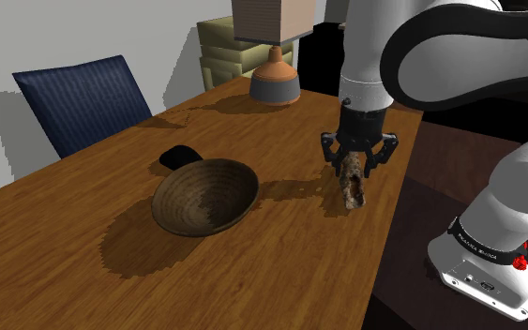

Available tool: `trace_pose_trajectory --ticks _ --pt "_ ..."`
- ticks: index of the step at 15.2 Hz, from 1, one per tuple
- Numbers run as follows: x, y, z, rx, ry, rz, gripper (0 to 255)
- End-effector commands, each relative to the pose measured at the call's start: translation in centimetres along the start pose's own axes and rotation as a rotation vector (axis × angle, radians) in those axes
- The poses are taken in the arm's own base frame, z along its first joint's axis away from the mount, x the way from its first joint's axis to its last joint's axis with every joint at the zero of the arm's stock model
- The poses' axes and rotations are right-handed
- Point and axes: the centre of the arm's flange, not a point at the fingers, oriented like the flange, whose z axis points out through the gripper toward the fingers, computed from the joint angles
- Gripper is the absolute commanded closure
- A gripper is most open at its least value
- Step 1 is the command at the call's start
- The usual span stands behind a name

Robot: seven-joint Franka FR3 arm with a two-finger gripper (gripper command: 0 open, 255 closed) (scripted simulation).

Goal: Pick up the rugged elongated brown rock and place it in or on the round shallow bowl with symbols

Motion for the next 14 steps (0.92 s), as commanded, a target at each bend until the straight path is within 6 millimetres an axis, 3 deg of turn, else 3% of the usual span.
trace_pose_trajectory --ticks 1,6,14 --pt "0.0 0.0 0.0 -0.001 0.000 0.000 255" --pt "0.0 0.0 0.0 -0.001 0.000 0.000 255" --pt "0.2 0.4 -4.2 -0.001 0.000 0.000 255"
